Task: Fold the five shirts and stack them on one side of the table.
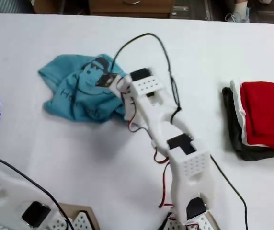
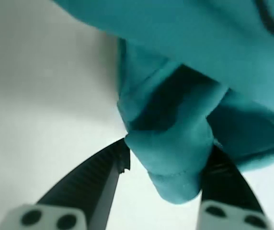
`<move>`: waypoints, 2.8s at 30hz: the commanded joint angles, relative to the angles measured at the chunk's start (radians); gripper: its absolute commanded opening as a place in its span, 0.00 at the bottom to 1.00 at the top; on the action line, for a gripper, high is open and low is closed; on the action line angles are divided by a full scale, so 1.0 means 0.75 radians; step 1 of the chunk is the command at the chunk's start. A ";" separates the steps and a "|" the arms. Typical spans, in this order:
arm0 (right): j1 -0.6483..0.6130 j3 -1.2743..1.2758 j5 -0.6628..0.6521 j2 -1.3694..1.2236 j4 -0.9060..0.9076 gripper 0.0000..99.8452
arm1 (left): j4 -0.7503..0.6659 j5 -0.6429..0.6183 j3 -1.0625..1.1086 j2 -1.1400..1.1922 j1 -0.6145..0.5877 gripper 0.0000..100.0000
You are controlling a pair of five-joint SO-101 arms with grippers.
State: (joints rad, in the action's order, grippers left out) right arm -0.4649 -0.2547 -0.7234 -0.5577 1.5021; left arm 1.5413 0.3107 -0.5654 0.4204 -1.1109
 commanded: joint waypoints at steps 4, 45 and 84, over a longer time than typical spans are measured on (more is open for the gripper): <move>0.062 -0.008 -0.006 0.093 -0.015 0.24 | -0.004 0.010 -0.015 -0.018 -0.006 0.28; 0.187 -0.530 -0.082 0.510 0.263 0.02 | 0.025 0.008 -0.005 -0.008 0.029 0.28; 0.519 -0.550 -0.084 0.772 -0.017 0.02 | 0.325 0.395 0.304 -0.068 1.678 0.28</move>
State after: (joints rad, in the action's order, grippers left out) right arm -0.0951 -0.6322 -0.7818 0.0253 1.5190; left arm 1.7668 0.6022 -0.3383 0.4204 0.0951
